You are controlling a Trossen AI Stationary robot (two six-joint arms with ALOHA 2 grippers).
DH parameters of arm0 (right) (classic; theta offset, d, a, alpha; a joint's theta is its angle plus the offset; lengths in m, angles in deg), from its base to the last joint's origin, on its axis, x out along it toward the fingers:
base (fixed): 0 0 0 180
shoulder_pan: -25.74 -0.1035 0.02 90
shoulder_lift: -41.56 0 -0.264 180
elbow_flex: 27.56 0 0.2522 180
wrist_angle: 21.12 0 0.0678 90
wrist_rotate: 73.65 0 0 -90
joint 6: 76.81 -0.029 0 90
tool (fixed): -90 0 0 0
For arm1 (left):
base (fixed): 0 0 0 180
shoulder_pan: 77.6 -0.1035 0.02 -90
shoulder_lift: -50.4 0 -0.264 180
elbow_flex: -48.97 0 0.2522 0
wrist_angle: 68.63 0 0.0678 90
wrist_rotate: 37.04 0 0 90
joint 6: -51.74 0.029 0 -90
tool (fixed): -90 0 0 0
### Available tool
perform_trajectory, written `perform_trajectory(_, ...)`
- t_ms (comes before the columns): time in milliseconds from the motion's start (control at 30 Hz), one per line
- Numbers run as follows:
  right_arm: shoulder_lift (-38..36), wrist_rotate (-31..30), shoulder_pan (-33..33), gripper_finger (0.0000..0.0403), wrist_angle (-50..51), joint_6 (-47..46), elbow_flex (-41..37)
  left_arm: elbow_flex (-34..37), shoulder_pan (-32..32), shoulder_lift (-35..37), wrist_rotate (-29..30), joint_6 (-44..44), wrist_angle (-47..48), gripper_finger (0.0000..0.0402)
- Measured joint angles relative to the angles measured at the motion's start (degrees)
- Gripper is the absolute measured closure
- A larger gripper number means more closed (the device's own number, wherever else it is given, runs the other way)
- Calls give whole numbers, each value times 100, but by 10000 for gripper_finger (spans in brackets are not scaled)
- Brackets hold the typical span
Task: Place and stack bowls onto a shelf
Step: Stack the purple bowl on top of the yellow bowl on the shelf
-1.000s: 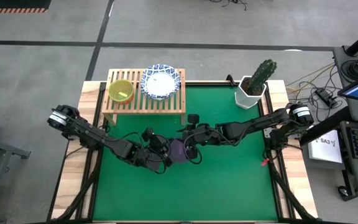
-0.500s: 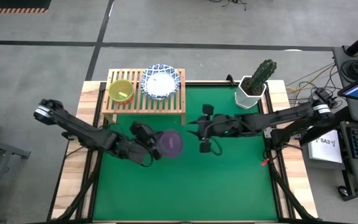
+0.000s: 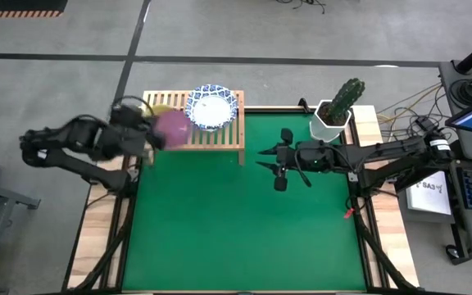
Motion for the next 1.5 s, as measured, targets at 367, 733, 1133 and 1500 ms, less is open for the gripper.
perform_trajectory(367,7,-8,112,271,-18,31,-5,-252,-1898,95,-606,305,1042,401)
perform_trajectory(733,9,-10,115,271,-17,4,-5,45,-2134,93,-610,463,876,401)
perform_trajectory(1133,11,-12,116,271,-17,6,-5,93,-2140,-325,-126,465,790,402)
perform_trajectory(1500,11,-12,117,271,-15,39,-5,93,-2558,-449,-103,510,781,368)
